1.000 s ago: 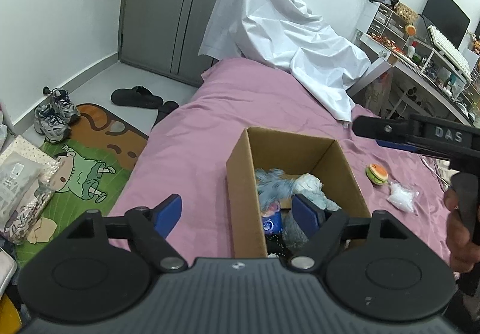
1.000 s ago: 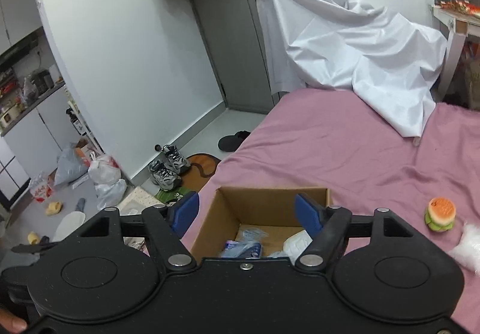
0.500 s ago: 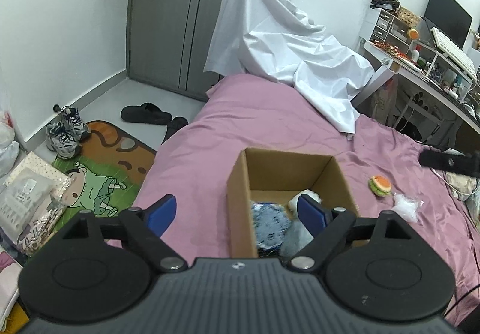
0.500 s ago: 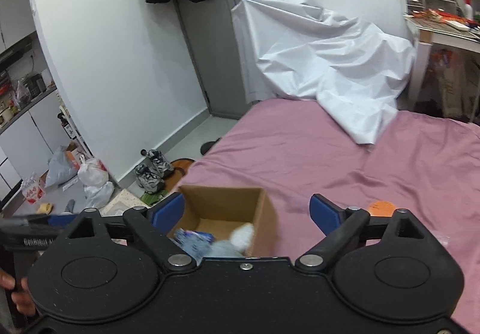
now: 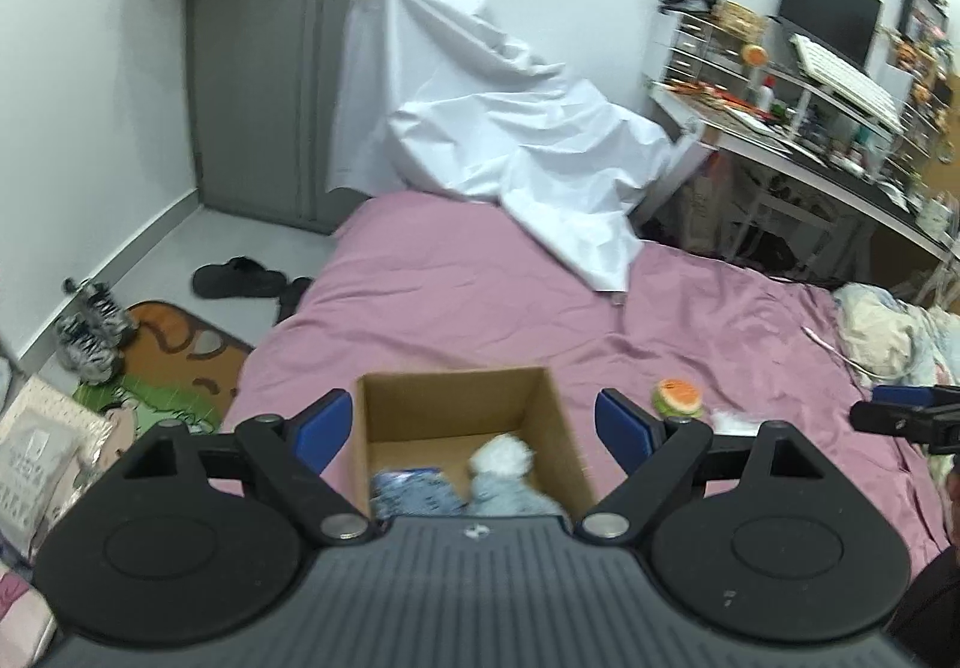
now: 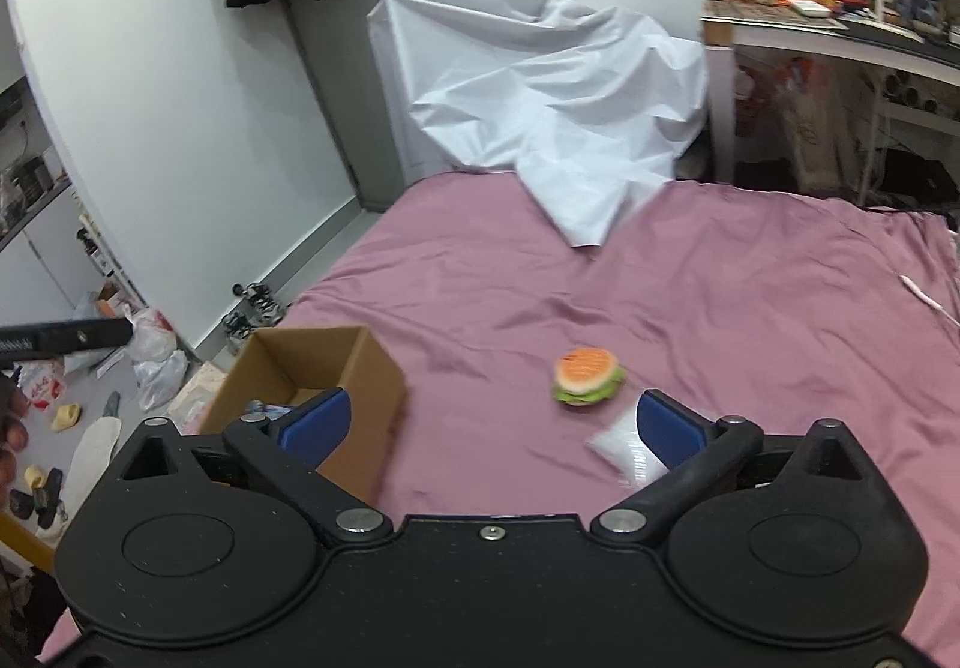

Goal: Organize soft objects
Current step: 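Grasp the burger plush with the left tool while the right tool grasps the plastic bag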

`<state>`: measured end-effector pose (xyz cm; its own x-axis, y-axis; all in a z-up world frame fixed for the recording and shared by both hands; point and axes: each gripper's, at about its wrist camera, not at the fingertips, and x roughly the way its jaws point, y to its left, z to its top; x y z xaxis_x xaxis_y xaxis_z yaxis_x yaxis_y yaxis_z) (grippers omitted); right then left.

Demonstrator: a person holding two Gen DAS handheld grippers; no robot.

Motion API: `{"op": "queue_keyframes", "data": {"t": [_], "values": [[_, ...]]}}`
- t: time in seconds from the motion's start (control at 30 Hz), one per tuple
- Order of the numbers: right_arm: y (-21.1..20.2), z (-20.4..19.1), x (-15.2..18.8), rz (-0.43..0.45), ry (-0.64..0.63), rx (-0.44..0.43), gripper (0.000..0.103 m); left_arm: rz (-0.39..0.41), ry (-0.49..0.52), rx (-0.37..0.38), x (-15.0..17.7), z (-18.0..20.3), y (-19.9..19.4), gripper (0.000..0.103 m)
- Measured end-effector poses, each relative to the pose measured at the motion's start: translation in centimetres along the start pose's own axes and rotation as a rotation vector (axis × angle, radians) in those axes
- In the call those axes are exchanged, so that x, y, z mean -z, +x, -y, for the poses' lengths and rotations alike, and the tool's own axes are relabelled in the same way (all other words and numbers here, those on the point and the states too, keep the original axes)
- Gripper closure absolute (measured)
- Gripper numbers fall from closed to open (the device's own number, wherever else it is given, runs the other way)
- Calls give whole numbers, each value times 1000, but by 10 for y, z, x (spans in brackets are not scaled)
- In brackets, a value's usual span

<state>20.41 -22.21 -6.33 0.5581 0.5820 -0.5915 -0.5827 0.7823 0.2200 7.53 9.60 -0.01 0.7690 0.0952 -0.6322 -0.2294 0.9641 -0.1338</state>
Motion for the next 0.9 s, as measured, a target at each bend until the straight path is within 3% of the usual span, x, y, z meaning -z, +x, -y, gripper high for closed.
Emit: {"op": "queue_keyframes", "data": {"t": [0.2,0.53,0.9], "values": [[5,35,11,3,69,9,4,-13,64,23,-12,39,18,16],[34,86,41,-26,258,-20,36,-41,171,52,-12,92,67,16],[68,124,69,-24,473,-136,43,-117,137,92,-1,114,131,17]]}}
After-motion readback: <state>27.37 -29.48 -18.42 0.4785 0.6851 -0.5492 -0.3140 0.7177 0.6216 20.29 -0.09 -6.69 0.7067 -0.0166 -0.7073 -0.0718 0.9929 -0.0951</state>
